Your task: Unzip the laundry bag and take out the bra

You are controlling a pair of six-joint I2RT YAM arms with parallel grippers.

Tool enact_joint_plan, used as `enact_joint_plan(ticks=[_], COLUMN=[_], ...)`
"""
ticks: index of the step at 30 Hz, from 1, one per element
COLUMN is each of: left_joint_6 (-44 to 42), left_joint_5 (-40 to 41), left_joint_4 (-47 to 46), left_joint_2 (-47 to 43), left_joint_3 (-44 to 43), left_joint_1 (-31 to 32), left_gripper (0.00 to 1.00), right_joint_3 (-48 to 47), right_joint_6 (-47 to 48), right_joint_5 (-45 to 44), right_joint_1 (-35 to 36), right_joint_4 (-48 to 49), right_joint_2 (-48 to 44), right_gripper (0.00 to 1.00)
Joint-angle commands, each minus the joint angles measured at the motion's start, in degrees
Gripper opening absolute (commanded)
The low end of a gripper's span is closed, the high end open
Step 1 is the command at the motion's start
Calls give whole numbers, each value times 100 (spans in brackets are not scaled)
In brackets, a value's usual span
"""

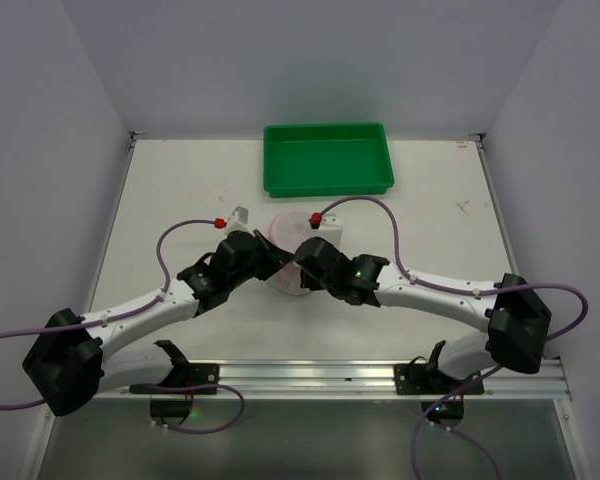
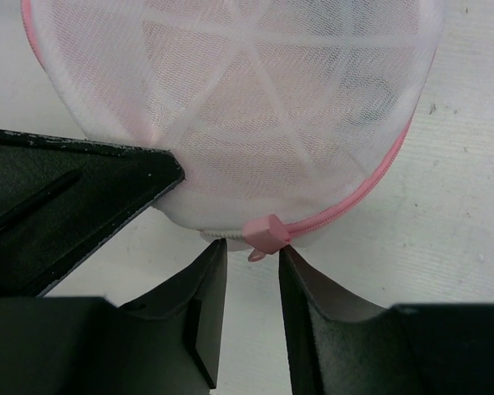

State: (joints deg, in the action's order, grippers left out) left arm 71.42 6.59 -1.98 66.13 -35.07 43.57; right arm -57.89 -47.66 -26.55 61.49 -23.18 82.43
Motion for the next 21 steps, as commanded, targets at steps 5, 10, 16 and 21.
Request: enact_joint_plan(ticks=[5, 10, 16, 21], left_joint_6=[39, 30, -40, -242], left_joint_5=[167, 167, 290, 430], left_joint_4=[-22, -4, 163, 505], left_joint_2=[-144, -205, -320, -364], left_joint_3=[-132, -97, -123, -149], left_joint_1=[20, 20, 20, -7], left_gripper=[0, 0, 0, 0], right_joint_3=[-223, -83, 269, 778], right_joint_6=[-261, -288, -341, -131], right_joint_5=[-492, -518, -439, -273], right_joint_1=[-15, -59, -129, -444], right_joint_4=[-2, -11, -64, -73], right_joint_2=[106, 10, -297, -894], right_gripper=[24, 10, 0, 0])
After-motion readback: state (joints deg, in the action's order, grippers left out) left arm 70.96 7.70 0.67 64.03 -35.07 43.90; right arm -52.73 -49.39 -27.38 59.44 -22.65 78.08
